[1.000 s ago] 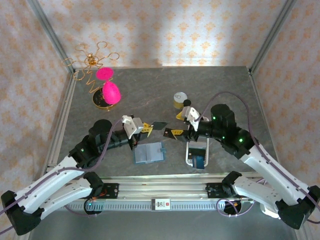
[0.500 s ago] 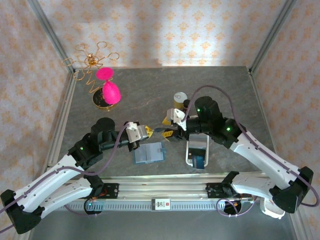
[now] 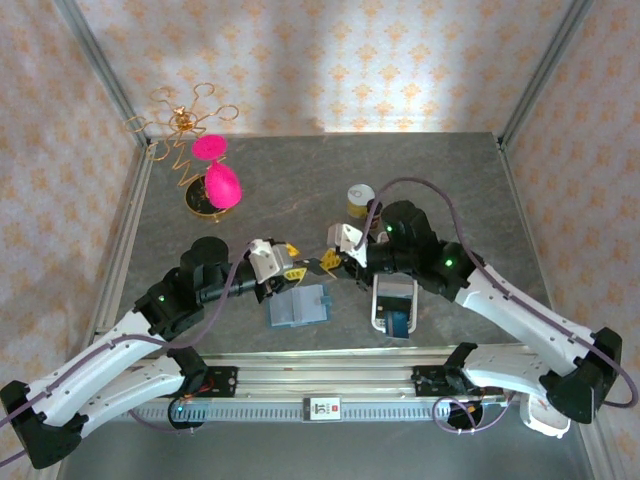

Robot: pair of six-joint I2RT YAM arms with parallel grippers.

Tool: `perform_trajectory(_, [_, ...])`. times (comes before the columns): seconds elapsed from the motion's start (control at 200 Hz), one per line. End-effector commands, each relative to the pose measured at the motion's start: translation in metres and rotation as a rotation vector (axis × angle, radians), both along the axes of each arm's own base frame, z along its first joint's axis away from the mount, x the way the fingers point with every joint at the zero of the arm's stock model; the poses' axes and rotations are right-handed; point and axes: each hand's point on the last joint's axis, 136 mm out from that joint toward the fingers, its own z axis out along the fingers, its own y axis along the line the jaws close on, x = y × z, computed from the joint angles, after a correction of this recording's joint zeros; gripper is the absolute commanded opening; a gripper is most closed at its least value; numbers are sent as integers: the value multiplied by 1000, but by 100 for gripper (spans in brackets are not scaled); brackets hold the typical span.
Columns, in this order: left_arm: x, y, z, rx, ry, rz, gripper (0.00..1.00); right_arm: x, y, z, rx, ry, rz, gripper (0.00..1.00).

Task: Put the credit cards into the card holder

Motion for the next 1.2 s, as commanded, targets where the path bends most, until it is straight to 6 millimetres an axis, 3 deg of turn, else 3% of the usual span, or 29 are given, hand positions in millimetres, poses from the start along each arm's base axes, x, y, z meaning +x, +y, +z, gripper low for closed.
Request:
perform_trajectory(0.0, [23, 18, 5, -195, 173, 244, 63, 18, -9, -15, 63, 136, -225, 0])
perform_trajectory(0.08, [31, 30, -18, -305, 357, 392, 66, 32, -15, -35, 123, 322, -407, 0])
perform_trajectory(0.155, [35, 45, -54, -354, 522, 540, 66, 39, -18, -57, 178, 522, -548, 0])
perform_trajectory(0.28, [28, 71, -112, -292, 736, 767, 66, 44, -18, -104, 166, 837, -730, 0])
perform_trajectory(0.375, [13, 76, -149, -206, 870, 835, 66, 41, -14, -137, 199, 1054, -826, 0])
perform_trajectory(0.47, [5, 76, -167, -199, 986, 895, 67, 34, 0, -148, 295, 1190, -822, 0])
perform_trajectory(0.661, [-11, 85, -214, -163, 1113, 992, 65, 35, 29, -151, 300, 1184, -824, 0])
perform_trajectory(0.806, [-15, 83, -232, -184, 1146, 984, 62, 39, 47, -160, 270, 1192, -819, 0])
perform_trajectory(1.196, [-14, 79, -249, -154, 1150, 972, 57, 50, 48, -197, 183, 1162, -910, 0])
